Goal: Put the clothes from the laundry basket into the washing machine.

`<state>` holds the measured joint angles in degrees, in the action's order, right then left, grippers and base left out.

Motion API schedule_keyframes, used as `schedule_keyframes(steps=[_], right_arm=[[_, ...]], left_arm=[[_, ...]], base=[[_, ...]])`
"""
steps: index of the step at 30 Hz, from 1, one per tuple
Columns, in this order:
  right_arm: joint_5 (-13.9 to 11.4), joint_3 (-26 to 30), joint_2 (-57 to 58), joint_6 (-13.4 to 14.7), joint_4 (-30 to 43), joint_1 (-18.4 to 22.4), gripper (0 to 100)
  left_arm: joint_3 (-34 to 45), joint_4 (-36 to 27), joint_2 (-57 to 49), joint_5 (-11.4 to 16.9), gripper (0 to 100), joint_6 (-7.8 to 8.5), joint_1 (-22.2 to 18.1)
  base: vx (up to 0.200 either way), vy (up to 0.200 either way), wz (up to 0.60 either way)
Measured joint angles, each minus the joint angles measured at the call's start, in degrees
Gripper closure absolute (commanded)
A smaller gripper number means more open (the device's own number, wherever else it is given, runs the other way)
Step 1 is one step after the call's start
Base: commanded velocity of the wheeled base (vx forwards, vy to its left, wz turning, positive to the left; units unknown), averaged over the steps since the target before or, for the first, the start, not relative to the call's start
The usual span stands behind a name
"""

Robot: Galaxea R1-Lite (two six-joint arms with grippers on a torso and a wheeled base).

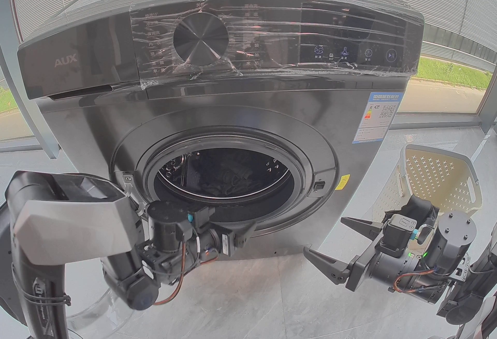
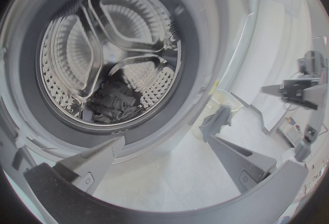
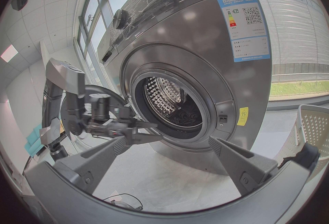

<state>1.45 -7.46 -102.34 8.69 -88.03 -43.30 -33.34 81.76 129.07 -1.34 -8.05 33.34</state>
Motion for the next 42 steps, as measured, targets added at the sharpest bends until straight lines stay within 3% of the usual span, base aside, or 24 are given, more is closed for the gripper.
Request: schedule_keyframes(steps=[5, 9, 14, 18, 21, 25, 37, 42], right_arm=[[0.35, 0.52, 0.68, -0.21, -0.02, -0.13, 0], [3.58, 1.16, 1.32, -0.21, 0.00, -0.07, 0], [8.53, 1.68, 2.49, 0.00, 0.00, 0.39, 0], [10.70, 1.97, 4.22, 0.33, 0.17, 0.78, 0], [11.96, 3.02, 6.23, 0.44, 0.33, 1.57, 0], [12.47, 5.27, 9.01, 0.48, 0.57, 3.08, 0], [12.78, 6.45, 17.88, 0.12, 1.65, 6.86, 0], [12.61, 6.45, 21.99, -0.18, 8.72, 6.53, 0]], left_arm=[[11.37, 4.12, -8.40, -0.13, 0, -0.54, 5.24], [17.52, 5.63, -17.05, -1.89, 0, -1.80, 8.66], [24.50, 6.60, -27.89, -8.91, 0, -2.77, 11.28], [28.09, 7.02, -33.66, -15.08, 0, -2.76, 12.00], [29.84, 7.08, -36.63, -17.62, 0, -0.71, 12.14], [31.63, 7.06, -39.14, -18.42, 0, 1.45, 11.97], [32.33, 5.19, -46.03, -18.99, 0, 3.15, 9.57], [32.35, -0.61, -51.24, -18.91, 0, 4.28, 8.67]], base=[[0.000, 0.000, 0.00], [0.000, 0.000, 0.00], [0.000, 0.000, 0.00], [0.000, 0.000, 0.00], [0.000, 0.000, 0.00], [-0.200, 0.000, 0.00], [-0.200, 0.000, 0.00], [-0.200, 0.000, 0.00]])
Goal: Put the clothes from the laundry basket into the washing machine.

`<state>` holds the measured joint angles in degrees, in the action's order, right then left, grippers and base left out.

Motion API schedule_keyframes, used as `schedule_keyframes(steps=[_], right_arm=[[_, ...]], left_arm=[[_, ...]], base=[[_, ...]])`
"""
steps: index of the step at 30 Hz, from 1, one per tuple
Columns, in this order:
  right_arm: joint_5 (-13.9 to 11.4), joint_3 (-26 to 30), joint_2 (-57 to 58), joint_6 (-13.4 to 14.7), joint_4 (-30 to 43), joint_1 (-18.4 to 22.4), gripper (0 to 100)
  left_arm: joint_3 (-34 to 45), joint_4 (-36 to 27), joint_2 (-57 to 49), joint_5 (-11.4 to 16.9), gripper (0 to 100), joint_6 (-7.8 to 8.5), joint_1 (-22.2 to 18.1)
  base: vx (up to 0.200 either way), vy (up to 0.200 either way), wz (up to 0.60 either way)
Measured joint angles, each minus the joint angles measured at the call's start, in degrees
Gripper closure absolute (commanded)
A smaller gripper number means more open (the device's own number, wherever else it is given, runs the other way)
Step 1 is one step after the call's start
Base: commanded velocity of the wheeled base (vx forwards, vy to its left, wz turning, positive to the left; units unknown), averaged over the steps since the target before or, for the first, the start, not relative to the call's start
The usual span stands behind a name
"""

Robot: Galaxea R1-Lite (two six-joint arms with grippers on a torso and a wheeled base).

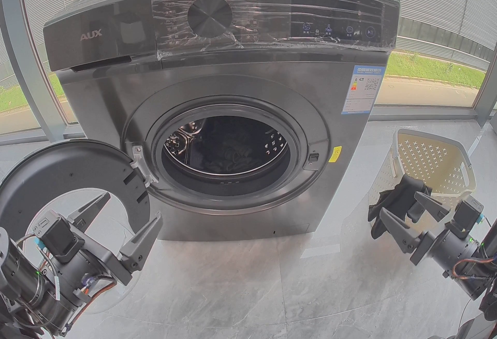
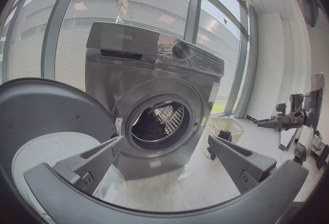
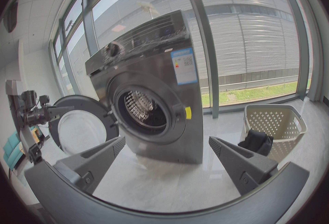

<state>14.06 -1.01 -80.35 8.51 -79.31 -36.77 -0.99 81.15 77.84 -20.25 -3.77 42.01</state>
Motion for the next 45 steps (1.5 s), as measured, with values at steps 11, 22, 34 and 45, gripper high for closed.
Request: schedule_keyframes(steps=[11, 22, 34, 45], right_arm=[[-0.46, 0.02, 13.51, -0.82, 19.02, 1.30, 0], [-1.33, 0.02, 23.95, -4.38, 23.26, 14.80, 0], [-5.44, 0.00, 48.27, -10.18, 44.97, 25.80, 0], [-8.73, 0.00, 69.50, -10.96, 67.90, 30.07, 0]], left_arm=[[0.00, -26.79, -20.32, 0.28, 0, 1.06, -1.19], [0.00, -52.29, -43.69, 0.62, 0, 1.80, -14.18], [-0.02, -72.84, -63.37, 4.75, 0, 1.08, -25.34], [-0.02, -76.81, -70.82, 6.79, 0, 1.10, -31.18]], base=[[-0.164, 0.000, 0.00], [0.000, 0.000, 0.00], [0.000, -0.017, 0.00], [0.000, -0.200, 0.00]])
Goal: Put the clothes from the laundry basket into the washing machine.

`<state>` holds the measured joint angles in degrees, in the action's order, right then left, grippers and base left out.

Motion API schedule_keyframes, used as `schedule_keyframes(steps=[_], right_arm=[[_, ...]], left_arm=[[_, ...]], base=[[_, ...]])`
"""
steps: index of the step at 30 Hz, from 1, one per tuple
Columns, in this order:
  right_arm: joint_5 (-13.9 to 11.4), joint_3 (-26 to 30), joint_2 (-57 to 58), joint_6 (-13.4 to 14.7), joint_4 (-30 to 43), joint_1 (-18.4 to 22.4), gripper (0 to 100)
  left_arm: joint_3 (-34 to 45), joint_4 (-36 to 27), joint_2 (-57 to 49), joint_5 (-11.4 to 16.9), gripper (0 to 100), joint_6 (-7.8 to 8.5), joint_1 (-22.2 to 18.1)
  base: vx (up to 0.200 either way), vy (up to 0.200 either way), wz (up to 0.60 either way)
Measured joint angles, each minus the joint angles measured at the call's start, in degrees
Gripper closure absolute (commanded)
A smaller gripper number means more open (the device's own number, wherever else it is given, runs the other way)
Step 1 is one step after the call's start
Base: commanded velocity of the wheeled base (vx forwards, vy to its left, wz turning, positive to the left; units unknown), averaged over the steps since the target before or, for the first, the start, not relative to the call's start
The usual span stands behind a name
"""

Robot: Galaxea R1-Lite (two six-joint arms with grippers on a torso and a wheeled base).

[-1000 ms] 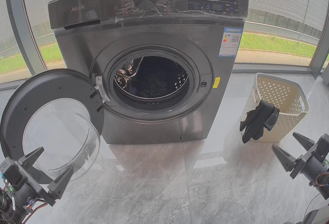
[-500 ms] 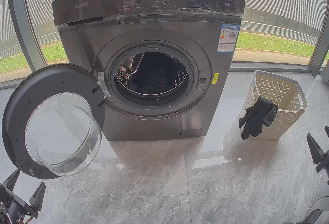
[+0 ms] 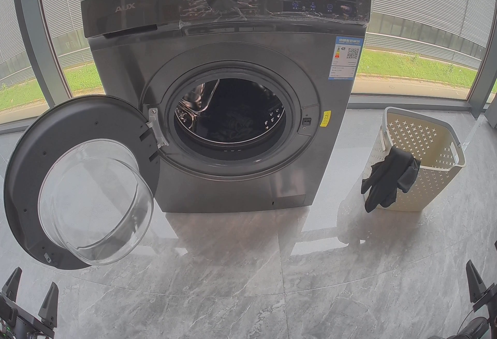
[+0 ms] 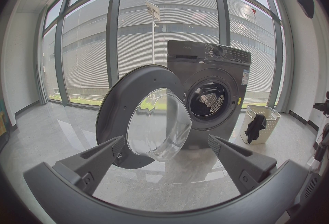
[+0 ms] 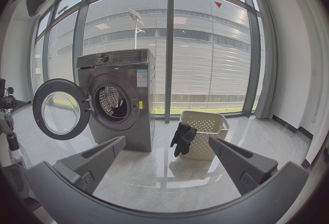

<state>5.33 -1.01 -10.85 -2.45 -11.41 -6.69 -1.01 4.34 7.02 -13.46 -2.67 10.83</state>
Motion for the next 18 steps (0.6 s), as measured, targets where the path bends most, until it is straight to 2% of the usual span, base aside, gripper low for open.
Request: schedule_keyframes(steps=[5, 8, 10, 12, 14, 18], right_arm=[[-0.02, 0.00, 3.58, -1.10, 1.58, 1.43, 0], [-0.65, 0.00, 5.18, -2.33, 3.34, 3.91, 0], [-1.34, 0.00, 6.56, -2.96, 6.38, 5.22, 0], [-1.58, 0.00, 7.63, -2.99, 8.33, 6.01, 0], [-1.66, 0.00, 8.48, -2.30, 8.90, 6.42, 0], [-1.50, 0.00, 9.40, 0.18, 9.28, 6.83, 0]], left_arm=[[0.00, -0.29, -1.33, -0.17, 0, 0.11, -2.84], [0.00, -0.29, -1.73, -0.04, 0, 0.21, -4.33], [0.00, -0.33, -2.04, 1.12, 0, 0.49, -5.68], [0.00, -0.38, -2.54, 3.69, 0, 0.76, -7.14], [0.00, -0.44, -3.41, 7.63, 0, 0.73, -8.33], [0.00, -0.93, -4.91, 15.13, 0, -0.78, -9.78]], base=[[0.000, -0.200, 0.00], [0.000, -0.200, 0.00], [0.000, -0.200, 0.00], [0.000, -0.200, 0.00], [0.000, -0.200, 0.00], [0.000, -0.200, 0.00]])
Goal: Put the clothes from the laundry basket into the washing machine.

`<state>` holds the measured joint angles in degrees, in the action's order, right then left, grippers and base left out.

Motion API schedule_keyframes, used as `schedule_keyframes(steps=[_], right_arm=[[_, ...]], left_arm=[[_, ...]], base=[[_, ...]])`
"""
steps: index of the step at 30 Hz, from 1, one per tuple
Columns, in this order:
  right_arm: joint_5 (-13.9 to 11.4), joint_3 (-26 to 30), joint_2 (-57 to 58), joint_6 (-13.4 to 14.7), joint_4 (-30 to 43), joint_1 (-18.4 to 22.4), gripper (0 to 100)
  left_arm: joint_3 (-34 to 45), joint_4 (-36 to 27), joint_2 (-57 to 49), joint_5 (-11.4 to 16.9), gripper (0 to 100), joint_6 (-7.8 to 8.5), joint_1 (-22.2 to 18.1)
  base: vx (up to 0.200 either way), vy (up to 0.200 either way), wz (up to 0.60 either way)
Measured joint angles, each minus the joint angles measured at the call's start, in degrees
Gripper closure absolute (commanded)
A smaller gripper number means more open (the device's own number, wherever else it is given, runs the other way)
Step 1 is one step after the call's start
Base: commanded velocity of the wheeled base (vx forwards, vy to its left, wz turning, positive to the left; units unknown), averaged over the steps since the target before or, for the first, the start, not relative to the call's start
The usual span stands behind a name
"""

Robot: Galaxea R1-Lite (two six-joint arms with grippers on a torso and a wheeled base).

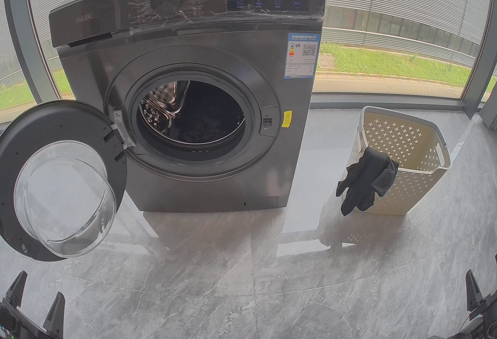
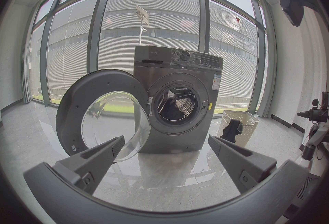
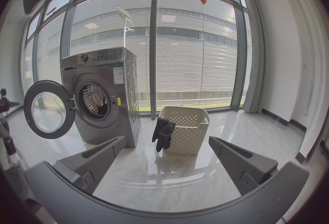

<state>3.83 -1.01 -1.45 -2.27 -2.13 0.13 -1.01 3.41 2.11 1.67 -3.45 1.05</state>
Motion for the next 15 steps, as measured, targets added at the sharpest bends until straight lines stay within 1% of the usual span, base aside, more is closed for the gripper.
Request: schedule_keyframes(steps=[1, 2, 4, 5, 7, 9, 11, 12, 13, 15], right_arm=[[0.00, 0.00, 0.16, 0.90, 0.06, 0.09, 0], [-0.24, 0.00, 0.27, 1.87, 0.28, 0.17, 0], [-1.87, 0.00, 0.44, 3.41, 1.13, 0.24, 0], [-2.74, 0.00, 0.51, 3.49, 1.48, 0.24, 0], [-3.47, 0.00, 0.61, 2.97, 1.97, 0.24, 0], [-3.73, 0.00, 0.66, 2.43, 2.21, 0.30, 0], [-3.72, 0.00, 0.71, 2.24, 2.35, 0.35, 0], [-3.72, 0.00, 0.72, 2.17, 2.40, 0.35, 0], [-3.69, 0.00, 0.72, 2.22, 2.43, 0.35, 0], [-3.64, 0.00, 0.74, 2.17, 2.46, 0.28, 0]], left_arm=[[0.00, -0.11, -0.27, 1.01, 0, -0.27, -0.23], [0.00, -0.22, -0.46, 1.41, 0, -0.32, -0.39], [0.00, -0.35, -0.79, 1.48, 0, -0.18, -0.69], [0.00, -0.38, -0.93, 1.06, 0, -0.10, -0.80], [0.00, -0.51, -1.10, -1.01, 0, 0.26, -0.95], [0.00, -0.63, -1.21, -3.72, 0, 0.59, -1.05], [0.00, -0.85, -1.27, -5.36, 0, 0.61, -1.10], [0.00, -0.95, -1.29, -5.44, 0, 0.63, -1.15], [0.00, -1.65, -1.34, -4.78, 0, 0.89, -1.16], [0.00, -2.79, -1.37, -3.28, 0, 1.93, -1.16]], base=[[0.000, -0.200, 0.00], [0.000, -0.200, 0.00], [0.000, -0.200, 0.00], [0.000, -0.200, 0.00], [0.000, -0.200, 0.00], [0.000, -0.200, 0.00], [0.000, -0.200, 0.00], [0.000, -0.200, 0.00], [0.000, -0.200, 0.00], [0.000, -0.200, 0.00]])
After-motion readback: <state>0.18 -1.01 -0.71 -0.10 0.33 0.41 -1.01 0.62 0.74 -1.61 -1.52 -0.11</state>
